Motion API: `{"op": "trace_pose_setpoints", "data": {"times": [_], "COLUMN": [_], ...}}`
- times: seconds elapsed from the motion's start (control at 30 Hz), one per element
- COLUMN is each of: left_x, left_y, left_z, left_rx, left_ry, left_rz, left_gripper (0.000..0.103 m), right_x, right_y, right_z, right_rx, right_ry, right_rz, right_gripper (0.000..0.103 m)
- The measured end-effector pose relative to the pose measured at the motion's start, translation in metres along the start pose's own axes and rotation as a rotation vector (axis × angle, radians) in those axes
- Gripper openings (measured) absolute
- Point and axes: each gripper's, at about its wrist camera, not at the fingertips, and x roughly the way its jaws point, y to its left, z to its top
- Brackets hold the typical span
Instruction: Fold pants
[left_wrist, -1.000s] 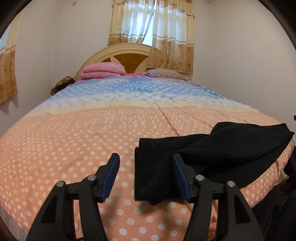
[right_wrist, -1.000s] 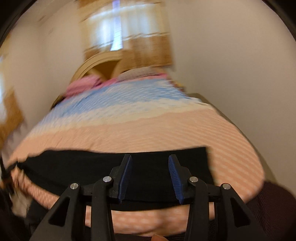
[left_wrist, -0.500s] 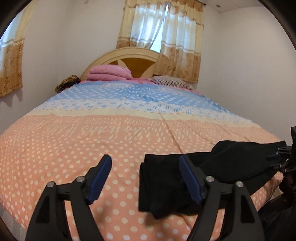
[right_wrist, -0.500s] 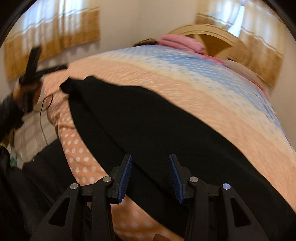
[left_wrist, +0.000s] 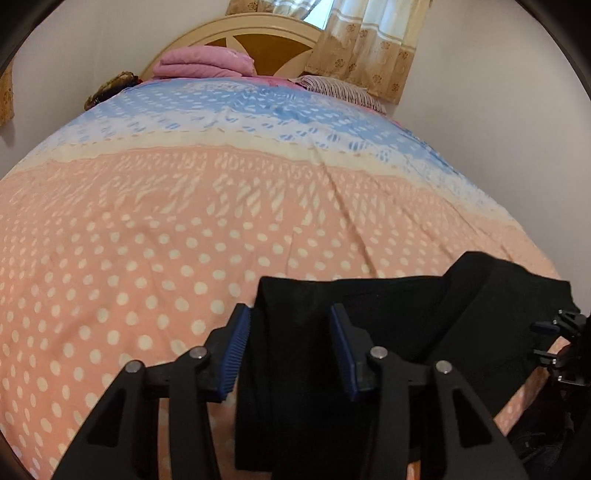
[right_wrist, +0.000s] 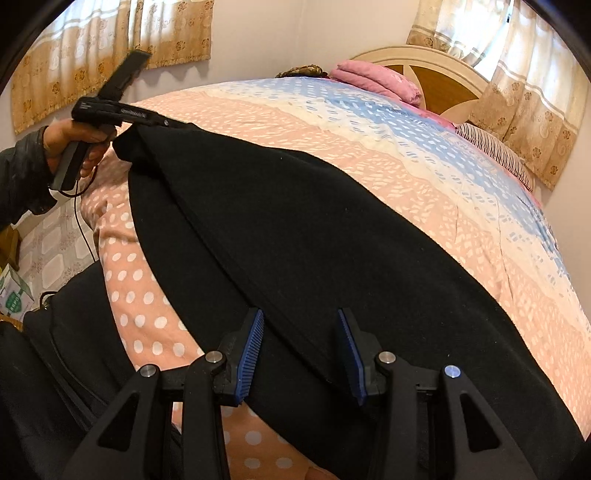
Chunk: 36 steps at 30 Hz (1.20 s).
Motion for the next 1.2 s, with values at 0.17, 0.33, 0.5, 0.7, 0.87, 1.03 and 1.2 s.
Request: {"op": "trace_pose_setpoints", "data": {"times": [0.17,0.33,0.5,0.7,0.87,1.03,1.2], "left_x": [0.001,-0.015,-0.028,-0.013,0.01,-0.006,-0.052], "left_y": [-0.005,-0.006,0.007,0.015,0.03,0.024,0.014], "left_z": [0.0,0.015,0.037,0.04,0.036,0.027,0.004], "left_rx": [0.012,0.011,-0.028,-0.042,-0.073,-0.062,-0.05], "left_ry": [0.021,-0.035,-0.096,-0.069,-0.039,-0.07,-0.115], "left_rz": [-0.013,-0.014,-0.027,-0.002,0.006,0.011,0.015], "left_gripper": [0.008,0.007,0.007,0.007,0.004,0.004,0.056], "right_x": [0.008,0.005,-0.015,-0.026,-0.004,-0.008,-0.006], "right_y": [0.003,-0.002,-0.005,0.002,0.015,0.005,0.006], "right_z": [-0.002,0.001,0.01,-0.001,-0.02,-0.015,-0.02], "right_rx": [-0.021,0.006,0.01,0.002,-0.039,-0.009,-0.004], "right_ry": [0.004,-0.015,-0.057,-0.052,0.013,0.0,-0.005], "right_rz": [-0.021,-0.03,-0.035,-0.001,-0.022,-0.006,-0.004], "right_gripper": [0.043,0.015,0.004,0.004,0.004,0.004,0.004]}}
